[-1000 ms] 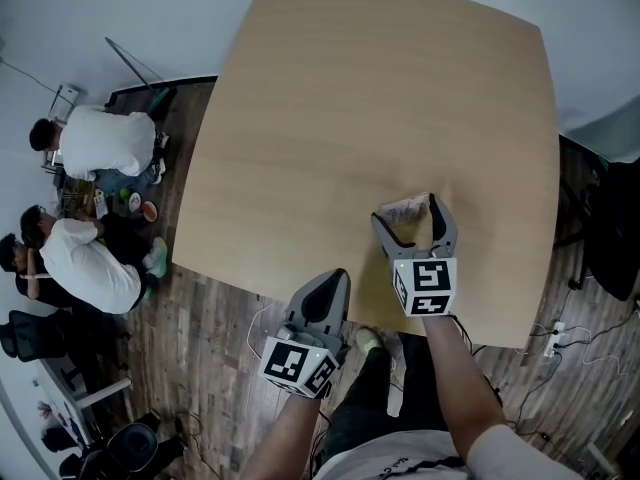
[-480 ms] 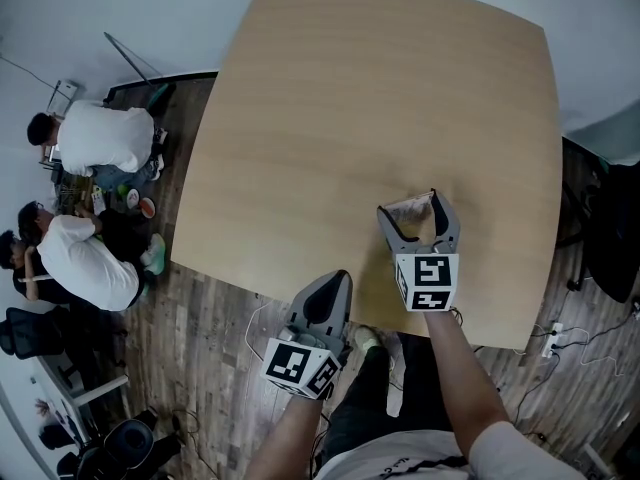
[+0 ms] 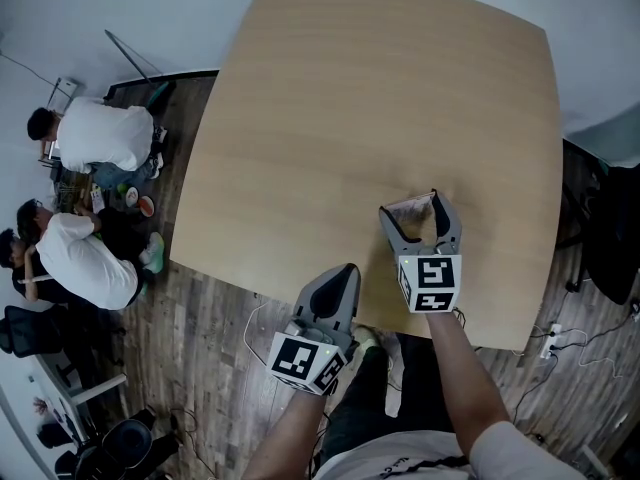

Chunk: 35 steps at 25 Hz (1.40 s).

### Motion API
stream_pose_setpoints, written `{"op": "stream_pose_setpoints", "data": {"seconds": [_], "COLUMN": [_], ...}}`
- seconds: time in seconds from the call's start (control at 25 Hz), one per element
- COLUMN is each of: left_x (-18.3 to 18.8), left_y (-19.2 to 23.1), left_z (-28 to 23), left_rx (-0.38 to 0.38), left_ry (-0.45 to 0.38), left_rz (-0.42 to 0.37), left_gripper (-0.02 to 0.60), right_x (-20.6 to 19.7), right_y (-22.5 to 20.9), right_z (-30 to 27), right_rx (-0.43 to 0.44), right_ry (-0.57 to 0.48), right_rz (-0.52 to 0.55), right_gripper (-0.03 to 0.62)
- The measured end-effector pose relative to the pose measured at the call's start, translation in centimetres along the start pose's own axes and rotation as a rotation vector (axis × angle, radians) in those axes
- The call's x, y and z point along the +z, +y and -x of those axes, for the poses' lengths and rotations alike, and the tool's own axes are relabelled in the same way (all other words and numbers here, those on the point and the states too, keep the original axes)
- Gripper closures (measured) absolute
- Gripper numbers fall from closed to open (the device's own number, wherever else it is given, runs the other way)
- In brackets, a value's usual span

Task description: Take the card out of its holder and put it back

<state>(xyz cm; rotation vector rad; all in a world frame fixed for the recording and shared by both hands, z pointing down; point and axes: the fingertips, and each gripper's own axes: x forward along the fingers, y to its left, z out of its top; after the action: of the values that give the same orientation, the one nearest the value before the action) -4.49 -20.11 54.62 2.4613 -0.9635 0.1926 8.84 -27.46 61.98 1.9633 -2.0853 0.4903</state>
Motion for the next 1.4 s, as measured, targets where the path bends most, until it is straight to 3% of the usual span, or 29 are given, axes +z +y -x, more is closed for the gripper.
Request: {"op": "stream_pose_setpoints", "data": {"seconds": [0.96,1.4], "left_x": [0.1,2.3], "left_y": [-1.9,-1.9], "left_z": [0.4,2.1], "left_rx": [-0.002,0.001], "left_ry": [-0.024,-0.059], "left_rz": [-0.005,-0.005], "left_gripper": [0.569,0.569], "right_x": [5.4,9.8], "right_y": [-1.6,-0.9], "right_z": [4.3,6.6], "right_rx": [0.056,0.073], "right_ry": [-0.046,-0.094], "right_rz": [-0.105,-0.107], "right_gripper": [0.168,0.168]}}
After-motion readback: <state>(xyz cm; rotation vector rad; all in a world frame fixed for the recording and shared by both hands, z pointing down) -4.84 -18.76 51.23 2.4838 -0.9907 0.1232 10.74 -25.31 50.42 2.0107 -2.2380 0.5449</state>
